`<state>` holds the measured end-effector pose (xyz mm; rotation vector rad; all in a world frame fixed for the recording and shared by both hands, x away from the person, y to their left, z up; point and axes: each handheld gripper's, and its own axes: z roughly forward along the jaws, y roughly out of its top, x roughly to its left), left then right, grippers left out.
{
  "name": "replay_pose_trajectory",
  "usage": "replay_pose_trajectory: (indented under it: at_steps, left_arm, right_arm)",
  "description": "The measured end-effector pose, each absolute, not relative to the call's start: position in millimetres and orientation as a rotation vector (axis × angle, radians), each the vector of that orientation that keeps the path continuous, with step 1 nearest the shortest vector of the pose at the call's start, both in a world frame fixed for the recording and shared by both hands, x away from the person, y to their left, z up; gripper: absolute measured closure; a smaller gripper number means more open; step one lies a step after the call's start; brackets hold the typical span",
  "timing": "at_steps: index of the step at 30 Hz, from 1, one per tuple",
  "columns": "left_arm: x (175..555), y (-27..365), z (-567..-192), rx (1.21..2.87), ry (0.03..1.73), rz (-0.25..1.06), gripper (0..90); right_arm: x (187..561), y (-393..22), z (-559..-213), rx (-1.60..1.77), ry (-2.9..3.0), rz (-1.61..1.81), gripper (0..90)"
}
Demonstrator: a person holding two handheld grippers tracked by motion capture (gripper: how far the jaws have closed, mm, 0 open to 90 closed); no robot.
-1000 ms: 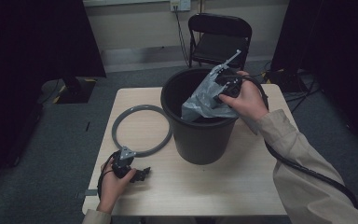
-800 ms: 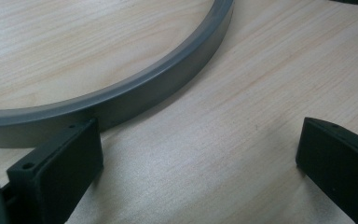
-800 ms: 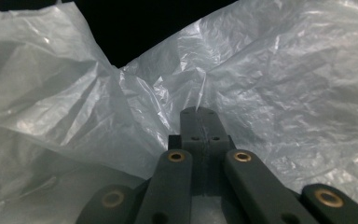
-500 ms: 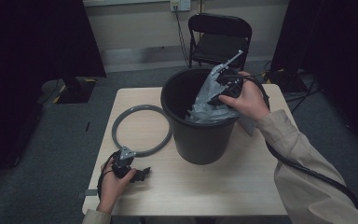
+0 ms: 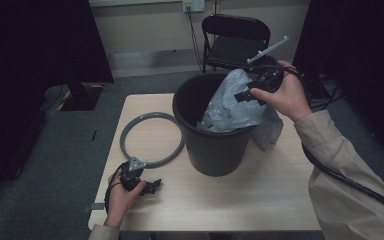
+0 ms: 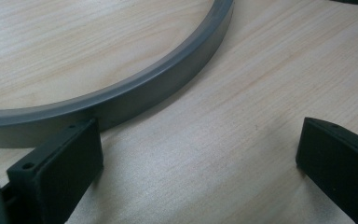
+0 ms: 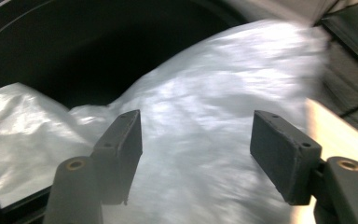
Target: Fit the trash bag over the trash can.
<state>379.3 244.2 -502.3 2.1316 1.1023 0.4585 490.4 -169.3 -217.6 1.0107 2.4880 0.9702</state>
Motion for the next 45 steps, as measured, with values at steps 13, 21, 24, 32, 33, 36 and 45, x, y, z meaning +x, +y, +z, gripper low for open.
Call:
replay_pose_trajectory:
  at_steps: [13, 21, 24, 32, 33, 36, 45]
  left_arm:
    - [379, 244, -502, 2.132, 1.102, 0.456, 0.0]
    - [379, 244, -502, 2.132, 1.103, 0.458, 0.0]
    - [379, 244, -502, 2.131, 1.103, 0.456, 0.0]
    - [379, 244, -502, 2.131, 1.103, 0.456, 0.0]
    - [379, 244, -502, 2.131, 1.103, 0.456, 0.0]
    - [379, 244, -502, 2.133, 1.102, 0.459, 0.0]
    - [379, 244, -502, 2.133, 1.102, 0.459, 0.0]
  right_arm:
    - [509, -210, -239, 1.237, 2.412, 0.976, 41.2]
    - [507, -210, -240, 1.219, 2.421, 0.998, 59.7]
    - [505, -209, -237, 1.209, 2.397, 0.987, 65.1]
    - [501, -213, -222, 1.197, 2.327, 1.035, 81.2]
    - [499, -213, -219, 1.185, 2.324, 1.035, 83.5]
    - [496, -211, -214, 1.174, 2.319, 1.049, 88.4]
    - [488, -198, -197, 1.111, 2.314, 1.162, 90.0]
